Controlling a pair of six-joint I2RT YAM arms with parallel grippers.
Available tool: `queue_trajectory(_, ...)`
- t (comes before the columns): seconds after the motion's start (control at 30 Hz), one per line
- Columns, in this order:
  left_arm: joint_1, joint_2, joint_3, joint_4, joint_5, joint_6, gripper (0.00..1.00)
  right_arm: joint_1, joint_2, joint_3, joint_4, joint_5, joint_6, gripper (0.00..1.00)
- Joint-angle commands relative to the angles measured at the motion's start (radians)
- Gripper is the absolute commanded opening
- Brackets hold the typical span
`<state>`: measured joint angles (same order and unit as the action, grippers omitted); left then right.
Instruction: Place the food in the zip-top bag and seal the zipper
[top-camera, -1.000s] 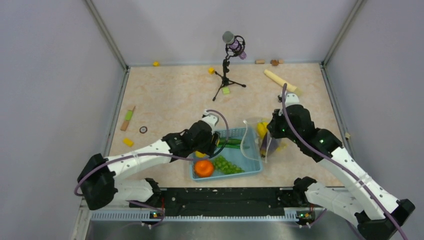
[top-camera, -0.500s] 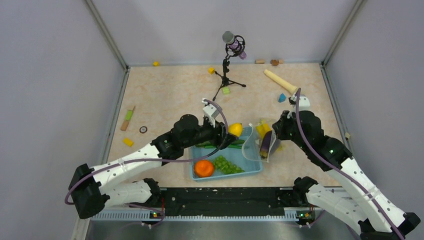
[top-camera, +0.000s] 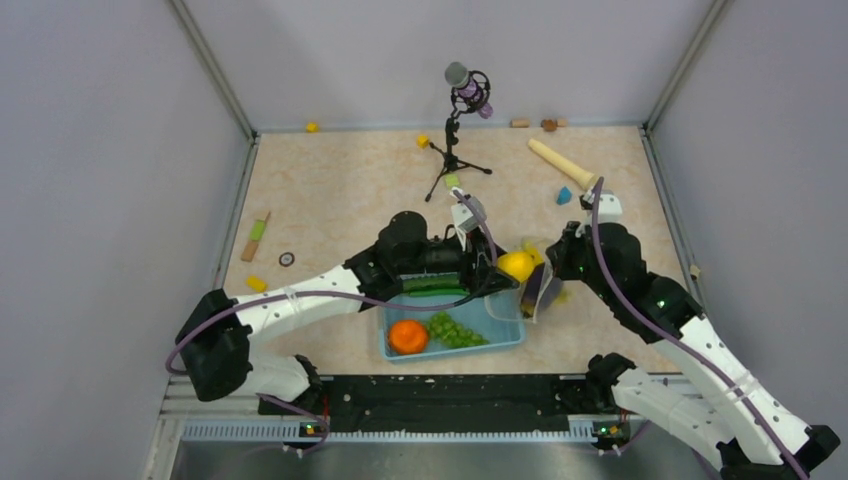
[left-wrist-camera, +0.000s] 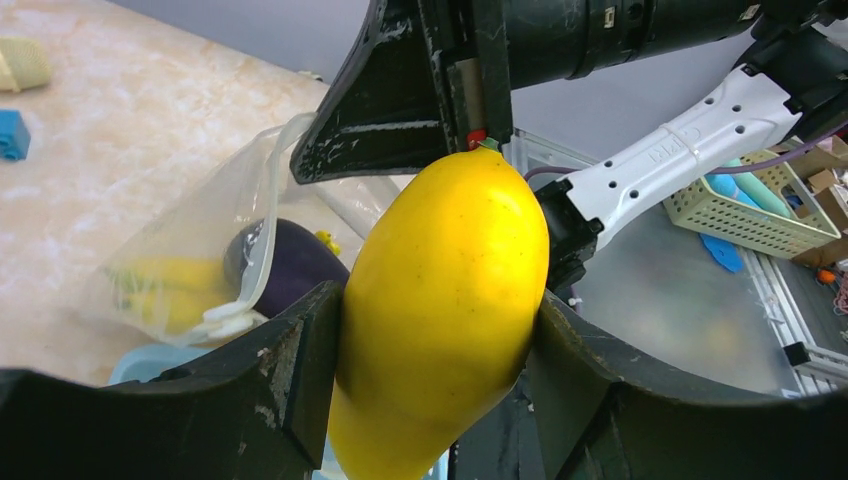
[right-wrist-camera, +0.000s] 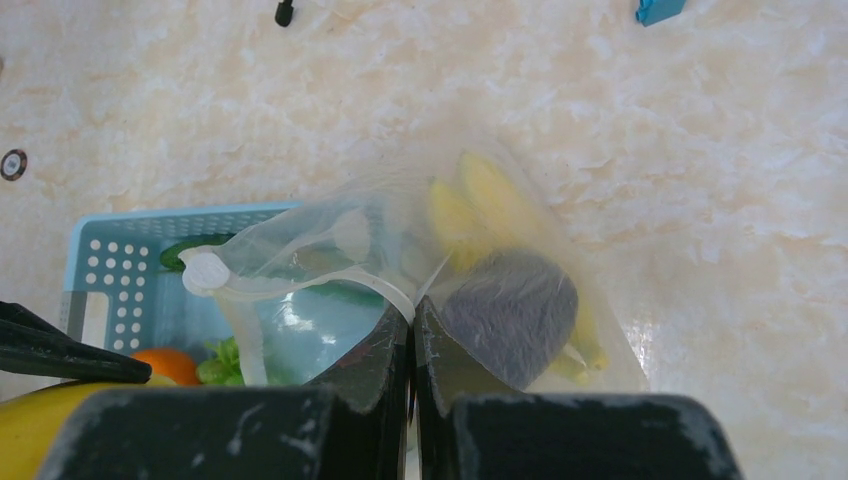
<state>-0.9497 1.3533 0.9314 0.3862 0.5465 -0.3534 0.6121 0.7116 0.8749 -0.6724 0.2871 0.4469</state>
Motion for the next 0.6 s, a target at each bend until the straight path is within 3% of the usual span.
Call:
queue_trajectory(0.0, -0.03, 0.045, 0.034, 0.149, -0.019, 0.006, 0.24, -0.006, -0.02, -0.001, 0.053, 0.037, 0.015, 0.0)
queue_trajectory(0.4, -0.07, 0.147, 0.032, 0.2, -0.134, 0.006, 0.31, -0.006, -0.061, -0.015, 0.067, 0.074, 0.034, 0.0)
queue_trajectory(0.57, -0.074, 0.145, 0.027, 0.178, -0.219, -0.02, 0.66, -0.006, -0.061, -0.017, 0.069, 0.069, 0.035, 0.0)
